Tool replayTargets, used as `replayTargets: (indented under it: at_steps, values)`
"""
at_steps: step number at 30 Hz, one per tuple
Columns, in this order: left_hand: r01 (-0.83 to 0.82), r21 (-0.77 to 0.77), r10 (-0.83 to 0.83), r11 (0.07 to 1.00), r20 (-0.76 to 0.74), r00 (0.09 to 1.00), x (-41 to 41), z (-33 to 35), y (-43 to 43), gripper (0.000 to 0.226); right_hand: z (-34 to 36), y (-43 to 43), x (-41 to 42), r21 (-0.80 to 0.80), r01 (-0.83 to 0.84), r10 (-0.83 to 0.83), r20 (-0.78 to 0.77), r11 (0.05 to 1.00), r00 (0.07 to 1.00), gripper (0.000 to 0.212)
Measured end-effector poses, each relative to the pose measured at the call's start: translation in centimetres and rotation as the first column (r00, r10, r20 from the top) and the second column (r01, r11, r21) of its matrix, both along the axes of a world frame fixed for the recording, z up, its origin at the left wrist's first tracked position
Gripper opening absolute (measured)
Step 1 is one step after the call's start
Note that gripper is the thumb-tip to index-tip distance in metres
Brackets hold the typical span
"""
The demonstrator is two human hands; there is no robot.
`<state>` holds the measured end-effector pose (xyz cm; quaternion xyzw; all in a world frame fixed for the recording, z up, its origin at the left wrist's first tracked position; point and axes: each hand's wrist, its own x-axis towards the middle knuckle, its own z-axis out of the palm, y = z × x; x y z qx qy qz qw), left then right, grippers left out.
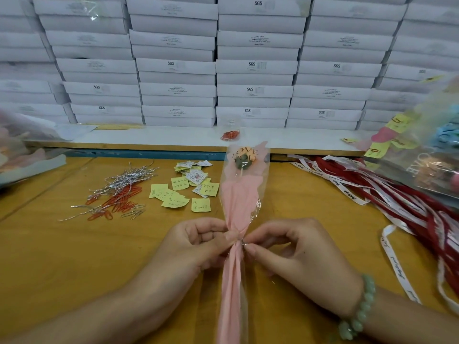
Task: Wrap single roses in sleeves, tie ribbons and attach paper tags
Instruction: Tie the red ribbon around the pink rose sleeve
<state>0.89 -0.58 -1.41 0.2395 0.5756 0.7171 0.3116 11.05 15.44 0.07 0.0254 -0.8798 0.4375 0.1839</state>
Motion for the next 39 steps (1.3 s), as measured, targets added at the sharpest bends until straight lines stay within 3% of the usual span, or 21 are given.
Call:
replayTargets:
  at_steps: [5, 9, 13, 18, 26, 39]
  values:
    - [0.019, 0.0, -0.019, 1.0, -0.008, 1.0, -0.2, -0.2, -0.1, 0.034, 0.0, -0.1, 0.0, 0.062, 0.003, -0.003, 0.002, 0.998, 1.0, 0.006]
    - [0.02, -0.014, -0.02, 1.0, -0.032, 0.999, -0.4, -0.4, 0.0, 0.037, 0.0, -0.3, -0.1, -0.152, 0.005, 0.009, 0.092, 0.988, 0.996, 0.009]
    - [0.017, 0.007, -0.017, 1.0, -0.032, 0.999, -0.5, -0.4, 0.1, 0.041, -0.1, -0.3, -0.4, -0.41, -0.018, 0.115, 0.212, 0.912, 0.971, 0.012]
    - [0.063, 0.032, -0.062, 0.997, -0.042, 0.997, -0.4, -0.2, 0.0, 0.035, 0.4, -0.2, -0.7, -0.553, -0.024, 0.221, 0.294, 0.833, 0.93, 0.013]
    - [0.075, 0.044, -0.072, 0.996, -0.079, 0.994, -0.3, -0.3, -0.1, 0.05, 1.0, 0.3, -1.3, -0.633, 0.008, 0.332, 0.417, 0.774, 0.846, 0.017]
    - [0.032, 0.082, -0.035, 0.996, 0.039, 0.999, -0.3, -0.4, 0.3, 0.022, 0.1, 0.4, -0.8, -0.479, -0.155, 0.33, 0.308, 0.864, 0.892, 0.004]
